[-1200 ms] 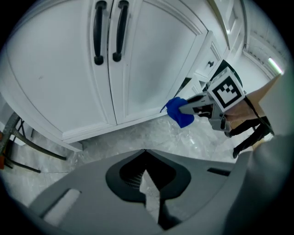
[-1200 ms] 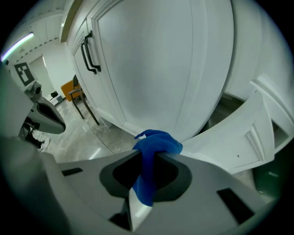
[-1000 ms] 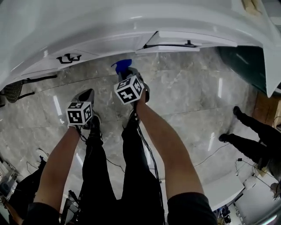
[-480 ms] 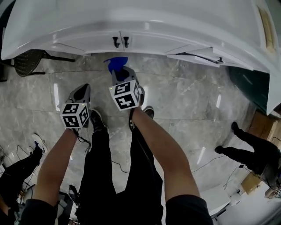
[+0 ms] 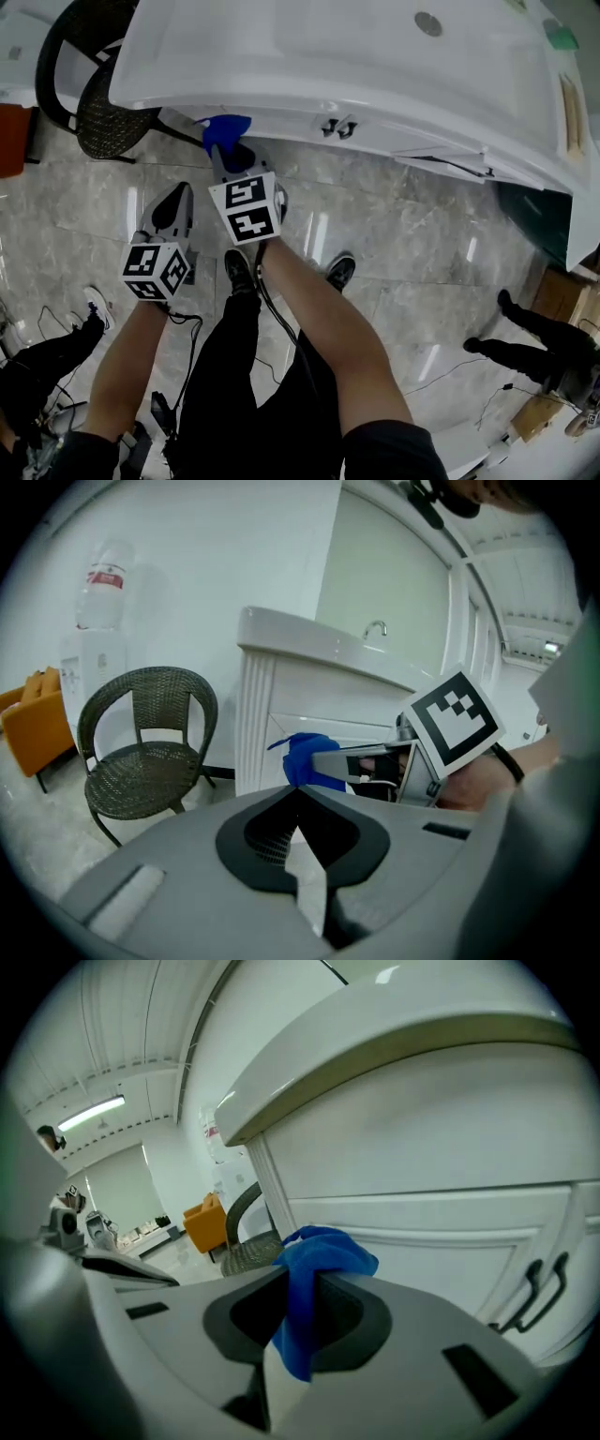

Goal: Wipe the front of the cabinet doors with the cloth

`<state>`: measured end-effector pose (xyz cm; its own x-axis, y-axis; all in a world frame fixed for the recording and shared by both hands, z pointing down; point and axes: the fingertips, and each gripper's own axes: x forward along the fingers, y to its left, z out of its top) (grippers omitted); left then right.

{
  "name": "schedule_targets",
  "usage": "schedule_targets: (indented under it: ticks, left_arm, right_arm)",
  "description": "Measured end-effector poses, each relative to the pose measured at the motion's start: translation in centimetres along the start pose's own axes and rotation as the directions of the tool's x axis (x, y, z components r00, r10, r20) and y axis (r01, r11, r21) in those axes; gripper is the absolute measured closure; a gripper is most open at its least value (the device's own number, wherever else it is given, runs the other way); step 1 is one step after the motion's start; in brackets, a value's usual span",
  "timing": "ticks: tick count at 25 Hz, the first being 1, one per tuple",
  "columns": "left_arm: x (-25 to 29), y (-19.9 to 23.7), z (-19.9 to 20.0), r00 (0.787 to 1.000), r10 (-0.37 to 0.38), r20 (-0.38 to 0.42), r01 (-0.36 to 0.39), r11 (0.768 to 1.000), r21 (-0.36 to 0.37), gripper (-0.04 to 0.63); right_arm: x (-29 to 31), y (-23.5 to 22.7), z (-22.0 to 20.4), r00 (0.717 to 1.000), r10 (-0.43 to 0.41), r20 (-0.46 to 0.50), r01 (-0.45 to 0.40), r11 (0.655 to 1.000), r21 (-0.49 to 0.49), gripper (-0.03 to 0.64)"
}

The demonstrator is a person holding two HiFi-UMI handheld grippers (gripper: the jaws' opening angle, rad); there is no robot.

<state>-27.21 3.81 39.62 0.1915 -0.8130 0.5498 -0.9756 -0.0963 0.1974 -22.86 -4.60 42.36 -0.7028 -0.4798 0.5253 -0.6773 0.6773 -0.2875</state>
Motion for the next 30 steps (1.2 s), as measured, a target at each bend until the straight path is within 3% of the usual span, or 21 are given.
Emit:
schedule_targets:
  ticks: [6,11,15,23,30]
  left_arm:
    - [-1.1,2.3,0.6,0.999,0.027,0.020,-0.025,0.997,-0.067,0.597]
    - [0.1,0.6,-1.3,1.000,0.009,-0.016,-0.010,0.997,-0.073,0.597]
    - [1.8,-1.9,-2.0,0.999,-0.008,-0.037,0.004,0.994,-0.106,0.597]
    - [5.9,-9.8,-2.5,0.996,-0.060,-0.064,0.053,0.993,-0.105,0.597]
    - [7.6,-12.5,-2.5,0.993,-0.089,-0.075,0.081,0.992,-0.101,0.597]
  right_arm:
    - [4.0,2.5,1.8,0.998,0.050,-0.032,-0.048,0.997,0.065,0.558]
    - [3.0,-0.8,3.4,1.000,0.021,0.003,-0.021,0.995,0.094,0.559]
    - [0.4,-4.5,2.3,1.000,-0.016,-0.003,0.016,0.996,0.092,0.558]
    - [-6.4,-15.1,-0.5,0.981,-0.191,-0.017,0.191,0.971,0.145,0.558]
    - [-8.0,-15.0,-1.3,0.984,-0.176,0.027,0.170,0.974,0.149,0.558]
